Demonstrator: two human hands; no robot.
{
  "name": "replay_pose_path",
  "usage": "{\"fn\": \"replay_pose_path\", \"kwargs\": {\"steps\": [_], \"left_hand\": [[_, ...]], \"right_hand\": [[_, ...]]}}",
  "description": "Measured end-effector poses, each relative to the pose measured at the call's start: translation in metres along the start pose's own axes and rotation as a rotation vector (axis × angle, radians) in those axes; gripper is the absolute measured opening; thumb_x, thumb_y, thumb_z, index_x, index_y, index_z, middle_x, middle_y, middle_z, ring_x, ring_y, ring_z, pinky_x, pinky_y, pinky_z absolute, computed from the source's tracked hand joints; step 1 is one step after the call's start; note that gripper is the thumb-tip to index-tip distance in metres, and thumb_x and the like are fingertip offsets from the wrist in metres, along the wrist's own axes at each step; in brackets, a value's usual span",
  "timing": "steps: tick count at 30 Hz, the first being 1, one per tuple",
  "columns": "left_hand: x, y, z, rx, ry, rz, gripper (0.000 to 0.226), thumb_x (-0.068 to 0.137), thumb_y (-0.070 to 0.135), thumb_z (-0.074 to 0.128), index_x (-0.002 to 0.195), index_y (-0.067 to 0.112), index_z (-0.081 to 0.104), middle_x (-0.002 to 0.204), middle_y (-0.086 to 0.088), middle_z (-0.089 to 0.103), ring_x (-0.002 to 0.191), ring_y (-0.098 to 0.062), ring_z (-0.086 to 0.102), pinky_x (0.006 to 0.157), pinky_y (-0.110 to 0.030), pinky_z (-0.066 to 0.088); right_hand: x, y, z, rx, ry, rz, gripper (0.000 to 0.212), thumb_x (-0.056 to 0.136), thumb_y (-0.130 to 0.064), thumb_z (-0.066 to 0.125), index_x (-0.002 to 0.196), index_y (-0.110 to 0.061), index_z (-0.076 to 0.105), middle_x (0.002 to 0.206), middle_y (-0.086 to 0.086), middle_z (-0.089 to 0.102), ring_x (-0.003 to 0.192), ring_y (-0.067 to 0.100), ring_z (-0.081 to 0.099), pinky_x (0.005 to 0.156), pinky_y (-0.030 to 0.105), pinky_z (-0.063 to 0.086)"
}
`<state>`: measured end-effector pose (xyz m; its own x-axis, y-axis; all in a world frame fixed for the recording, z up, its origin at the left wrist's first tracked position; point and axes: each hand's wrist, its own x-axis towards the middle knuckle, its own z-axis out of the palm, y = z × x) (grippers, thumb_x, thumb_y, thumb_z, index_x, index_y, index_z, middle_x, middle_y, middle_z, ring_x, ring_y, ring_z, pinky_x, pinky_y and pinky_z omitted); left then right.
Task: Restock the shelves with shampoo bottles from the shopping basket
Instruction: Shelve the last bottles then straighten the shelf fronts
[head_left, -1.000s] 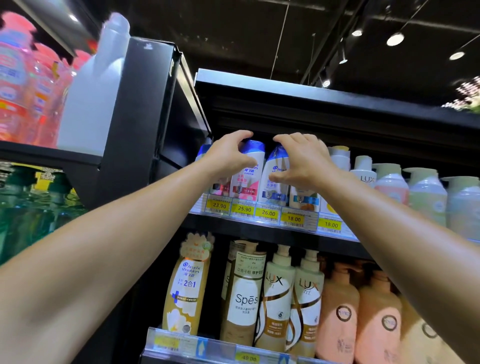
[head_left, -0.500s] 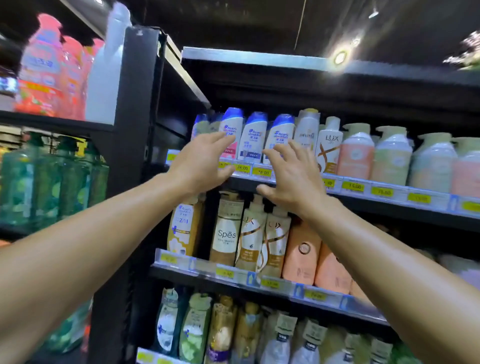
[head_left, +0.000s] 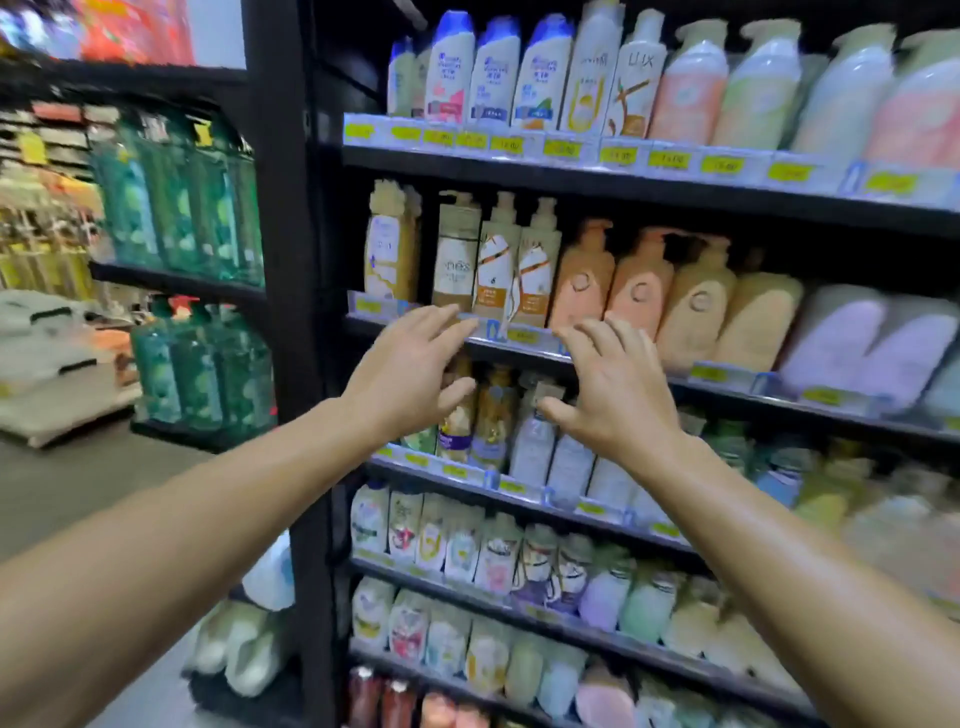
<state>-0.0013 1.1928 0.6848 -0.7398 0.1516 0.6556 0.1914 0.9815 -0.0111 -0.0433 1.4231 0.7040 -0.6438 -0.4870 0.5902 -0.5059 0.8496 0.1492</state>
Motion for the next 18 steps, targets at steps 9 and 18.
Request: {"fn": "replay_pose_path", "kwargs": {"steps": [9,18], "left_hand": [[-0.159,0.132,0.042,-0.145,-0.279,0.068,0.068,0.090,0.039,0.063,0.148,0.013,0.040,0.154,-0.013,0.036,0.141,-0.031,0.033,0.118,-0.040,0.023],[-0.252,0.275,0.100,-0.272,-0.561,0.173,0.064,0.084,0.032,0.070,0.140,0.008,0.051,0.146,-0.019,0.046,0.133,-0.037,0.044,0.113,-0.046,0.034]], "right_hand": [[-0.218,0.016,0.027,0.082,-0.346,0.080,0.079,0.080,-0.056,0.064,0.146,-0.020,0.037,0.149,0.003,0.037,0.144,0.029,0.021,0.117,0.042,0.016],[-0.419,0.072,0.062,0.172,-0.634,0.218,0.077,0.081,-0.057,0.062,0.144,-0.021,0.038,0.145,0.001,0.041,0.141,0.028,0.025,0.116,0.043,0.020]]}}
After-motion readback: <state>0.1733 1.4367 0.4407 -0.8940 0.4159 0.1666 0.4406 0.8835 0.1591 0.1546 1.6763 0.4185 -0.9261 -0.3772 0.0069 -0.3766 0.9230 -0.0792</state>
